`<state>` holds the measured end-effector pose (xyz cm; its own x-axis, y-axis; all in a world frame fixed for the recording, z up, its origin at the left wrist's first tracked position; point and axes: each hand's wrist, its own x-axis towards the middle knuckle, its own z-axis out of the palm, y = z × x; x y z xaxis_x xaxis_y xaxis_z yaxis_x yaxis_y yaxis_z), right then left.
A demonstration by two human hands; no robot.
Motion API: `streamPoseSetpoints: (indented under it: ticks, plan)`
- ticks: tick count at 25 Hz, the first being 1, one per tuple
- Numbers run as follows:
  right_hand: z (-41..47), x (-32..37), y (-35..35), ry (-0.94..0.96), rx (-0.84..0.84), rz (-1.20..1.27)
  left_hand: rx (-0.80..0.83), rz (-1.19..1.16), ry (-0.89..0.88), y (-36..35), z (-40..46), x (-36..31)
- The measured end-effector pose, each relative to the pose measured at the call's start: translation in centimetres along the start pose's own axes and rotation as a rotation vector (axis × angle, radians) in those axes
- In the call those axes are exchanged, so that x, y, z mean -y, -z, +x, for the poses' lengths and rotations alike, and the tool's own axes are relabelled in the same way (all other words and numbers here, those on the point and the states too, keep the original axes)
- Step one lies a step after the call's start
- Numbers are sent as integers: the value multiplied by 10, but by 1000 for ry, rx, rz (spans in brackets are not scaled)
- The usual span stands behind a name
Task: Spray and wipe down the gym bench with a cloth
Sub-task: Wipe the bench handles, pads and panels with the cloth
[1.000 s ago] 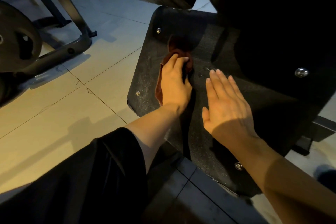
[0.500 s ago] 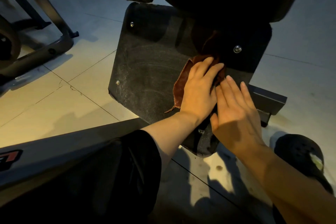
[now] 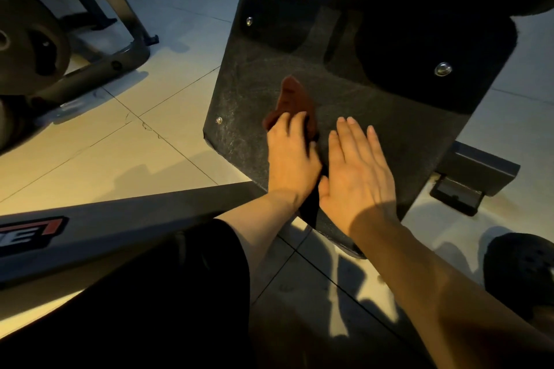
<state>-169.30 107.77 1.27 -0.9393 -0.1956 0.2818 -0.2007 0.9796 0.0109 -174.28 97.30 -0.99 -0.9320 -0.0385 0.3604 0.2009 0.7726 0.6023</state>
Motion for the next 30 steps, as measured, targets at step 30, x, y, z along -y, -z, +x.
streamPoseSetpoints:
  ticks: [30]
  plan:
    - [102,42,-36,221,60,-12,-96,10,629,33,80,120]
